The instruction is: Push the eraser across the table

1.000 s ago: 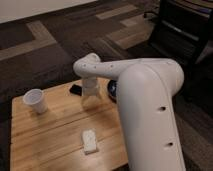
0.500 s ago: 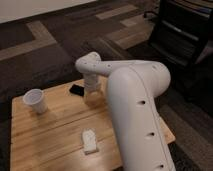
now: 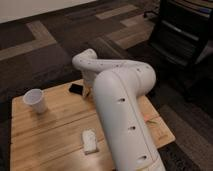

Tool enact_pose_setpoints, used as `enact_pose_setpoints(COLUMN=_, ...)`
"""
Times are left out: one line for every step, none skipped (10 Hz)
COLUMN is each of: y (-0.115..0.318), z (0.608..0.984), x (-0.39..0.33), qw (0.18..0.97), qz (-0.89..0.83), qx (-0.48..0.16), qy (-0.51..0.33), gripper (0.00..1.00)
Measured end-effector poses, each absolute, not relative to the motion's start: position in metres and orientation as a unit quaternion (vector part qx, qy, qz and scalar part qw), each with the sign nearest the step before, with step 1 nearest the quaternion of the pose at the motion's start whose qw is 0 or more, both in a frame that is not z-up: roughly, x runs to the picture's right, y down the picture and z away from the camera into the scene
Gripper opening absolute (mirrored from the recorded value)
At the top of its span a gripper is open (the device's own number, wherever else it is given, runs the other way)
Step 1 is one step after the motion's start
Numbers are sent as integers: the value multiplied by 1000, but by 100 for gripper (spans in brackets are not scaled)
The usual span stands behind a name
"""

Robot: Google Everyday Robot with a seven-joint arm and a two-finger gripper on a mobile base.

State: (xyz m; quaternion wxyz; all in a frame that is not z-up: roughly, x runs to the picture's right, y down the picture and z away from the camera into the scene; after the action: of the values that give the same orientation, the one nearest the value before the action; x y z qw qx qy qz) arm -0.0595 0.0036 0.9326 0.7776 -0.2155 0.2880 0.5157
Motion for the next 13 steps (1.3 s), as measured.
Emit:
enact_pose_setpoints(y=-32, z=933, x=-56, qw=791, qz=508, qx=-185, qy=286, gripper=65)
enact_pose_setpoints(y=-78, z=929, x=-49, qw=800, qz=511, qx=-151, qy=278, gripper=65)
enact_pose_setpoints(y=-109, z=926, x=-42, qw=800, qz=521, qx=-132, qy=265, gripper=65)
enact_pose_setpoints(y=-134, z=919, x=-42, qw=799, qz=537, qx=-131, qy=236, gripper=65)
enact_pose_setpoints(y=-145, z=911, x=-47, qw=795, qz=552, qx=-151, qy=203, gripper=65)
enact_pose_setpoints(y=-145, z=905, x=-51, qw=790, qz=558, qx=-173, qy=184, gripper=65)
enact_pose_setpoints(y=-134, z=898, x=-56, qw=784, qz=561, qx=-206, qy=170, gripper=65)
enact_pose_setpoints(y=-120, z=890, x=-54, qw=775, qz=562, qx=-237, qy=165, gripper=65)
enact_pose_setpoints(y=-102, z=883, x=-49, qw=768, qz=559, qx=-263, qy=170, gripper=65)
enact_pose_setpoints(y=-89, z=880, x=-48, qw=764, qz=553, qx=-281, qy=176, gripper=65)
enact_pose_setpoints(y=-78, z=880, x=-50, qw=764, qz=546, qx=-293, qy=180, gripper=65)
enact_pose_setpoints(y=-72, z=880, x=-57, qw=767, qz=539, qx=-299, qy=179, gripper=65)
enact_pose_setpoints(y=-72, z=880, x=-55, qw=766, qz=540, qx=-298, qy=179, gripper=65)
